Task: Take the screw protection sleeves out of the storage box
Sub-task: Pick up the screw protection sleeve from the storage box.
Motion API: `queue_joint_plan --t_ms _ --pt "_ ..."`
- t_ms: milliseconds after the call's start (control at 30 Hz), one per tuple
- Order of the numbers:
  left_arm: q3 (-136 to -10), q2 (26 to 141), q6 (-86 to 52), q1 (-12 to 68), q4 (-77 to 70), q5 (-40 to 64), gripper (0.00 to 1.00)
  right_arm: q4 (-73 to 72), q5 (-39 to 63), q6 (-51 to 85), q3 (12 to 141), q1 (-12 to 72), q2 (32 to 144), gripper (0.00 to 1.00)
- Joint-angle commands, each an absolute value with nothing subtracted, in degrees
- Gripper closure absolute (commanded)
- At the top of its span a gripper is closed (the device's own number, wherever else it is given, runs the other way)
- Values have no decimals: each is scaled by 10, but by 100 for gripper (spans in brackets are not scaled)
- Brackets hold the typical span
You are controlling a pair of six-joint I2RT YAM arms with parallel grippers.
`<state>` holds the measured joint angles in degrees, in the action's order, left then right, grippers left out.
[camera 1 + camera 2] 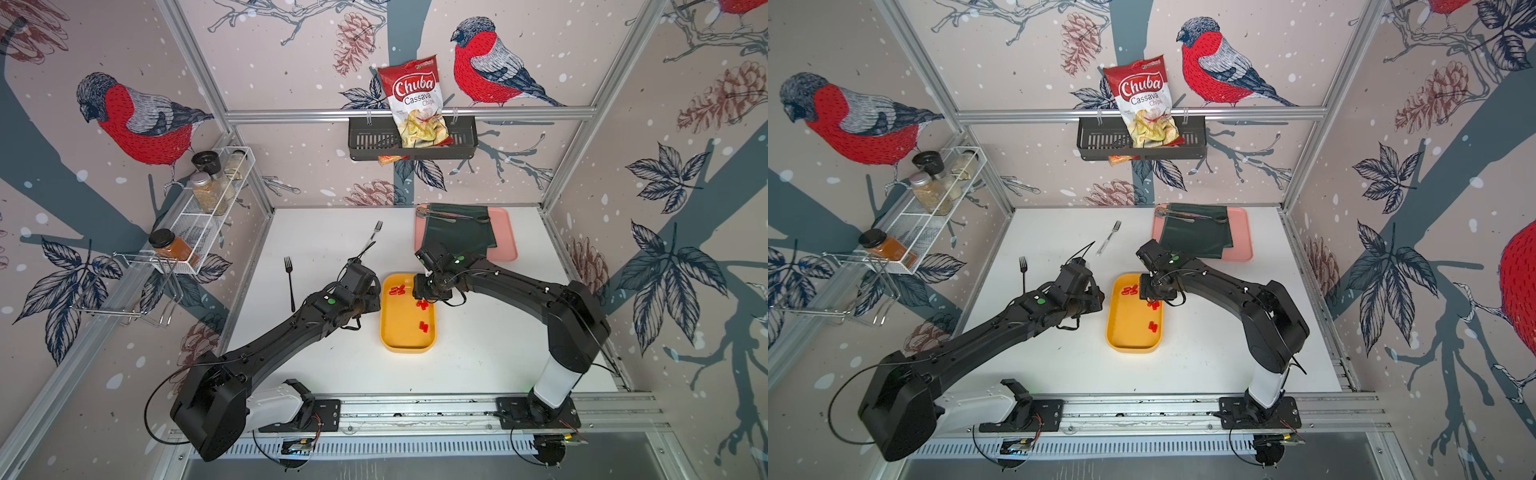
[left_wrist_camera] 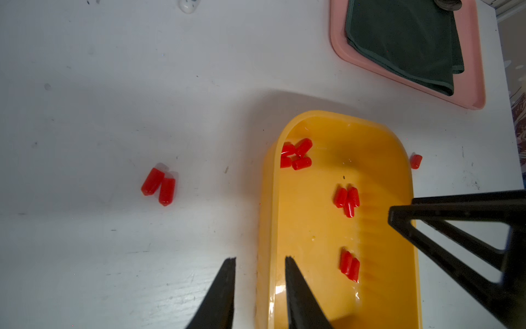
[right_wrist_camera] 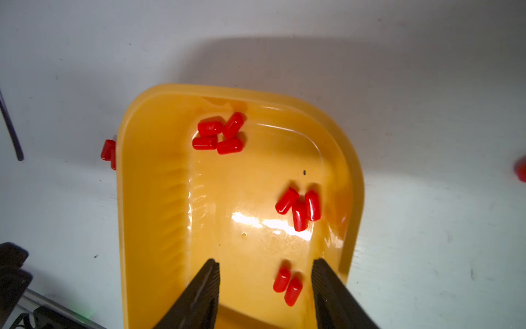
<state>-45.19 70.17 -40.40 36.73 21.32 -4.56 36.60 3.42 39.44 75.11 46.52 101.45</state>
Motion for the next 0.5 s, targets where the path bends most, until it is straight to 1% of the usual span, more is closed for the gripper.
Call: queue_joint_plan --t_ms 0,267,467 --pt "-457 697 -410 370 205 -50 68 363 24 436 751 475 1031 45" --pt "-451 685 -390 369 205 -36 69 379 -1 456 792 493 1101 52" --pt "-434 679 -381 370 195 -28 69 399 -26 470 811 493 1122 54"
